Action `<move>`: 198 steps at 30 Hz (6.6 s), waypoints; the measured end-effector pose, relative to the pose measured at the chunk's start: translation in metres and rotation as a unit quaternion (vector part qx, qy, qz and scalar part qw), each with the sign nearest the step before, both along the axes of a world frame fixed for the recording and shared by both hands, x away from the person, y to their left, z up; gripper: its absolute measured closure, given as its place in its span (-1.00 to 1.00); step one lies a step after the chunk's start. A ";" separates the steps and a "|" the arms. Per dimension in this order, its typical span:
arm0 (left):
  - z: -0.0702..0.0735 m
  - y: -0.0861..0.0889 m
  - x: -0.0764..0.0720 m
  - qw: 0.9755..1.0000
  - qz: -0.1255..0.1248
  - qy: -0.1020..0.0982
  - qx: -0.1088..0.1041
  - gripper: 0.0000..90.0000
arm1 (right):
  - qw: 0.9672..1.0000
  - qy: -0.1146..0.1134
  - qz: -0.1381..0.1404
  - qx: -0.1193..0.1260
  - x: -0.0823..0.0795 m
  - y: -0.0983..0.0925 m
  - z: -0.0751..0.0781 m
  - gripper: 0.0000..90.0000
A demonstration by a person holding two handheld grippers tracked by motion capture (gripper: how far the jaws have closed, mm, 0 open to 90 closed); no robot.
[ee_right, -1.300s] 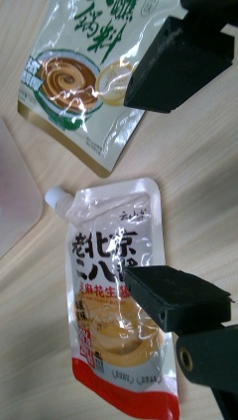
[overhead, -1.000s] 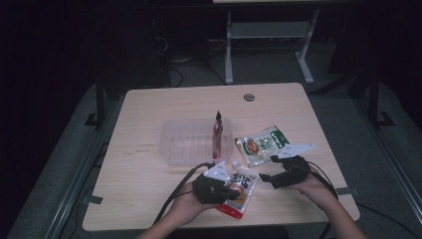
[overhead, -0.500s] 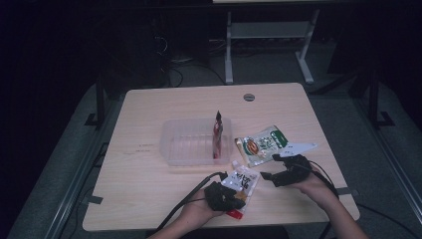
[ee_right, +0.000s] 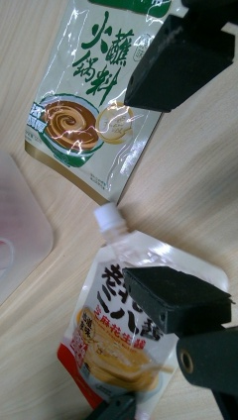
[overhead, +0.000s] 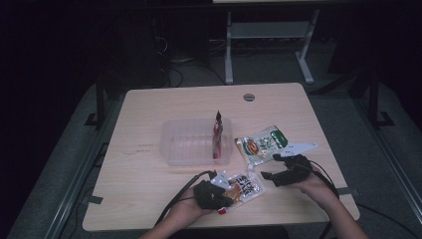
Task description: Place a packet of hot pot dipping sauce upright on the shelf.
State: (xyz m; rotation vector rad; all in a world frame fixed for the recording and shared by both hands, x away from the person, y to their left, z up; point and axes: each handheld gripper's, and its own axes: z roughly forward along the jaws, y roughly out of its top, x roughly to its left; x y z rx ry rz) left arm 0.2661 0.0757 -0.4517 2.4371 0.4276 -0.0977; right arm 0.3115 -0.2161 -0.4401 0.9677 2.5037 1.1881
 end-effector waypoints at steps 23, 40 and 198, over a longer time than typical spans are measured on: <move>0.016 0.034 0.023 0.999 0.044 -0.023 -0.006 0.99 | 0.997 0.057 -0.042 0.027 -0.040 -0.002 0.010 -0.62; 0.000 0.031 0.032 0.998 0.055 -0.020 0.024 1.00 | 0.991 0.132 0.013 0.001 -0.039 0.016 -0.011 -0.55; 0.014 0.160 0.000 0.986 0.156 -0.017 -0.051 -0.62 | 0.978 -0.041 0.108 0.174 0.087 0.051 0.113 0.99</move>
